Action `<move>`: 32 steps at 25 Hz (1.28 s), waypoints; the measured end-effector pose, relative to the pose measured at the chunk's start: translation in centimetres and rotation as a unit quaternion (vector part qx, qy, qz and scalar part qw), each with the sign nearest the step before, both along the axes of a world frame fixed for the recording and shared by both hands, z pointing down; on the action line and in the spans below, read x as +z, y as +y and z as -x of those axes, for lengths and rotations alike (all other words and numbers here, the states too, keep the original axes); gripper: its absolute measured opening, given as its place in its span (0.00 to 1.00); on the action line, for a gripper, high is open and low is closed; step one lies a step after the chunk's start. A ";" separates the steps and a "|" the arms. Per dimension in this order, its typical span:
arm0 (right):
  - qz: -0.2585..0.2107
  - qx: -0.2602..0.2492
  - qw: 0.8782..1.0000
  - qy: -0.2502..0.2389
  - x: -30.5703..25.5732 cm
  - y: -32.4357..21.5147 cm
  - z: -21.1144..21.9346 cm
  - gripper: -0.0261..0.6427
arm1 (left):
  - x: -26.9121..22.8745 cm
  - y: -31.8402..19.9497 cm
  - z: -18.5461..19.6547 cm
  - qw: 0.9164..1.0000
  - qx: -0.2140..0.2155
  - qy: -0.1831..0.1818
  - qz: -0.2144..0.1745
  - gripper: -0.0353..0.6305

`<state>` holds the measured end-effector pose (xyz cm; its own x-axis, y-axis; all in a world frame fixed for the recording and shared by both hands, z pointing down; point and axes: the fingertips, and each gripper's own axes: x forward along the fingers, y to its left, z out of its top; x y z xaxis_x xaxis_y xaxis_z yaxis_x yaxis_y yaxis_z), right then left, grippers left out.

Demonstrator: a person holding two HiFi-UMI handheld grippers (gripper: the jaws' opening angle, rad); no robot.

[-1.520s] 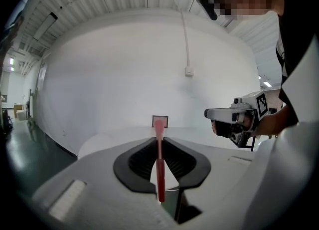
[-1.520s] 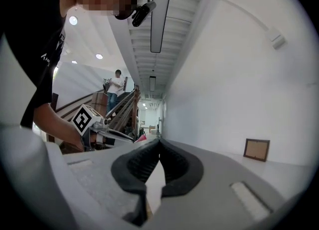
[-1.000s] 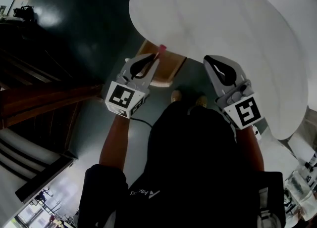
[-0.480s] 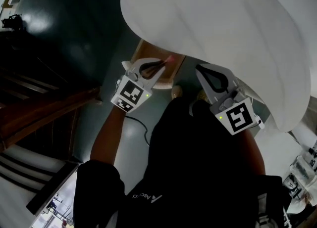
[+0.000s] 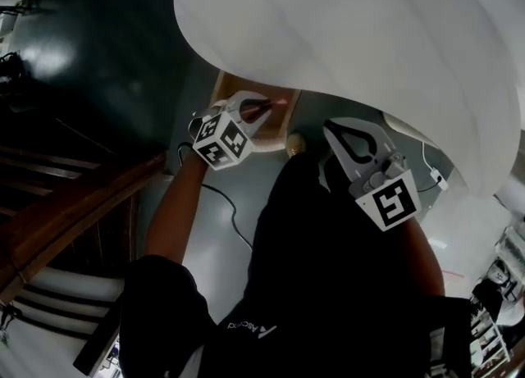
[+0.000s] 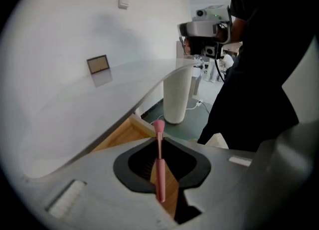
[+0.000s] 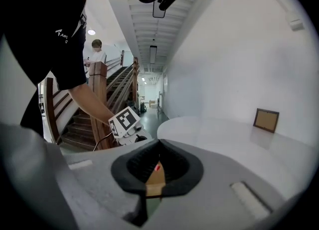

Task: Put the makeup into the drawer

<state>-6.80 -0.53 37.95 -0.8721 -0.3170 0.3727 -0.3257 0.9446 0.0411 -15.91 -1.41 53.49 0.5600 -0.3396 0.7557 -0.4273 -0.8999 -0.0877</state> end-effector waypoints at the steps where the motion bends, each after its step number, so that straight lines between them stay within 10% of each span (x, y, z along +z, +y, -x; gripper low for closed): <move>1: 0.000 0.001 1.000 0.007 0.3 0.0 -0.1 0.04 | 0.7 -0.2 0.0 1.000 0.015 -0.010 0.002 0.13; 17: 0.024 0.032 0.998 0.052 2.8 -1.0 -1.4 0.04 | 10.5 -2.4 -0.4 0.982 0.162 -0.089 0.044 0.13; 32: 0.039 0.031 0.997 0.059 3.8 -1.1 -1.3 0.04 | 17.1 -1.7 -0.1 0.969 0.183 -0.143 0.081 0.14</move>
<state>-5.54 -1.67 41.79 -0.8009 -0.3350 0.4963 -0.3806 0.9247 0.0099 -15.81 -3.08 70.57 0.3808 -0.0209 0.9244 -0.0558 -0.9984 0.0004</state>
